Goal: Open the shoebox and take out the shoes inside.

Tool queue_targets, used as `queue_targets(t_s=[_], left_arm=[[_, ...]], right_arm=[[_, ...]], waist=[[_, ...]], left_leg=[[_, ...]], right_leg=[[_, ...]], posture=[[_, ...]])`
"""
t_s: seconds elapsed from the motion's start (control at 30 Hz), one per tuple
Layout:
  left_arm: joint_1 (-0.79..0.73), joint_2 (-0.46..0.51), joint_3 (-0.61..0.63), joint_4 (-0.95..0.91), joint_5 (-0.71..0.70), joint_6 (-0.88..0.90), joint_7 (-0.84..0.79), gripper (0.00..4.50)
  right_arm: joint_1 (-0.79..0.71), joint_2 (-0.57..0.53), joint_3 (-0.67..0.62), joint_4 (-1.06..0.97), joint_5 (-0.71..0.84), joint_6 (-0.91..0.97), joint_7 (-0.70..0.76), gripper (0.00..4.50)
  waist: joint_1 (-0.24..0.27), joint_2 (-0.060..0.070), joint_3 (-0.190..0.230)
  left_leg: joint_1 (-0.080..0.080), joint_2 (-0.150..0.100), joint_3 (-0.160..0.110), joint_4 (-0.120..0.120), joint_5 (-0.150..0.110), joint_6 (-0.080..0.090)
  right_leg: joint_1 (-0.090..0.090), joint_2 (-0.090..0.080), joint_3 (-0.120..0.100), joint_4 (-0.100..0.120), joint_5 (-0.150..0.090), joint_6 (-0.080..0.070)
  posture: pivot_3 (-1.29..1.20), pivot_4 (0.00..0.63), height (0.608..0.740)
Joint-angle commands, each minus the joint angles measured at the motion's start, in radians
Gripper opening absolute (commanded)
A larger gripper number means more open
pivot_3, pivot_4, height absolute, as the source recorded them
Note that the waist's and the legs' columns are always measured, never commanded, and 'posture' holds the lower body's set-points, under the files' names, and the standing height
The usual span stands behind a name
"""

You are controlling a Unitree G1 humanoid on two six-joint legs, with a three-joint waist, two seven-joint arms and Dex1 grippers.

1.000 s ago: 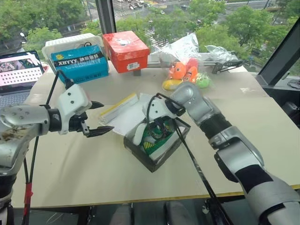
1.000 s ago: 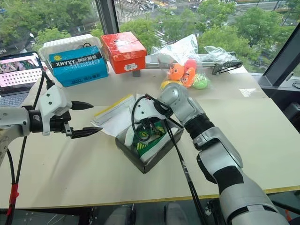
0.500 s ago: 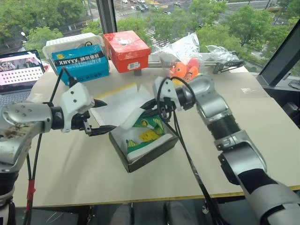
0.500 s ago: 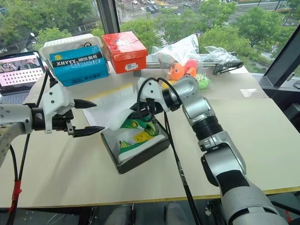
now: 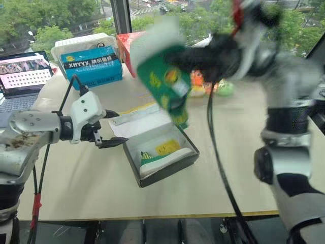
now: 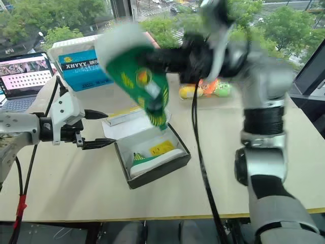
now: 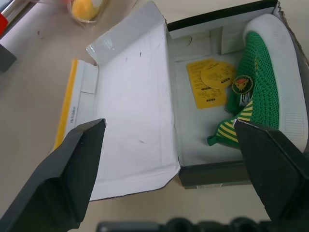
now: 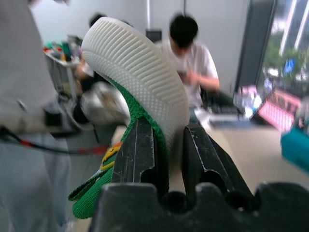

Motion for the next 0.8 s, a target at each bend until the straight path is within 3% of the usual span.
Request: queue_targets(t_s=[0.03,0.13,0.27,0.5,0.67,0.73,0.8], left_arm=[[-0.04,-0.012,-0.021,0.024,0.027,-0.045,-0.011,4.5],[-0.05,-0.022,-0.036,0.034,0.029,-0.056,-0.023,4.5],[-0.068,-0.037,-0.057,0.049,0.044,-0.068,-0.037,4.5],[-0.072,-0.029,-0.056,0.06,0.061,-0.07,-0.044,4.5],[-0.063,-0.023,-0.044,0.05,0.062,-0.063,-0.046,4.5],[-0.063,-0.023,-0.044,0.047,0.063,-0.061,-0.045,4.5],[-0.066,-0.025,-0.044,0.047,0.068,-0.065,-0.043,4.5]], right_arm=[[0.082,-0.149,0.006,0.023,-0.038,0.145,-0.1,0.31],[0.151,-0.228,-0.014,0.037,0.011,0.297,-0.127,0.31],[0.303,-0.288,0.029,0.077,-0.038,0.331,-0.177,0.31],[0.379,-0.242,0.071,0.305,-0.124,0.234,-0.222,0.31],[0.334,-0.2,0.107,0.522,-0.23,0.125,-0.259,0.31],[0.296,-0.172,0.128,0.658,-0.306,0.019,-0.302,1.32],[0.254,-0.149,0.12,0.782,-0.356,-0.08,-0.348,2.0]], waist=[[0.007,-0.001,-0.001],[0.006,0.0,0.0],[0.003,0.0,0.0],[-0.013,0.0,0.001],[-0.011,0.0,0.001],[-0.011,0.0,0.001],[-0.012,0.0,0.001]], left_leg=[[0.0,-0.001,0.0,0.0,0.0,0.0],[0.0,-0.001,0.004,0.001,0.0,0.0],[-0.001,0.001,0.005,0.001,0.0,0.001],[-0.001,0.001,0.008,0.001,0.0,0.001],[-0.001,0.002,0.009,0.001,0.0,0.001],[-0.002,0.001,0.009,0.001,0.0,0.001],[-0.002,0.001,0.01,0.001,0.0,0.001]], right_leg=[[0.001,0.0,0.0,-0.001,0.001,0.0],[0.0,0.0,0.003,-0.003,0.002,0.001],[-0.002,0.002,0.004,-0.002,0.002,0.001],[-0.003,0.002,0.008,0.0,0.002,0.001],[-0.002,0.003,0.008,-0.001,0.002,0.002],[-0.003,0.002,0.009,-0.001,0.002,0.002],[-0.004,0.002,0.01,-0.002,0.003,0.002]], posture=[[0.0,0.15,0.74],[0.0,0.15,0.74],[0.0,0.15,0.74],[0.0,0.15,0.74],[0.0,0.15,0.74],[0.0,0.15,0.74],[0.0,0.15,0.74]])
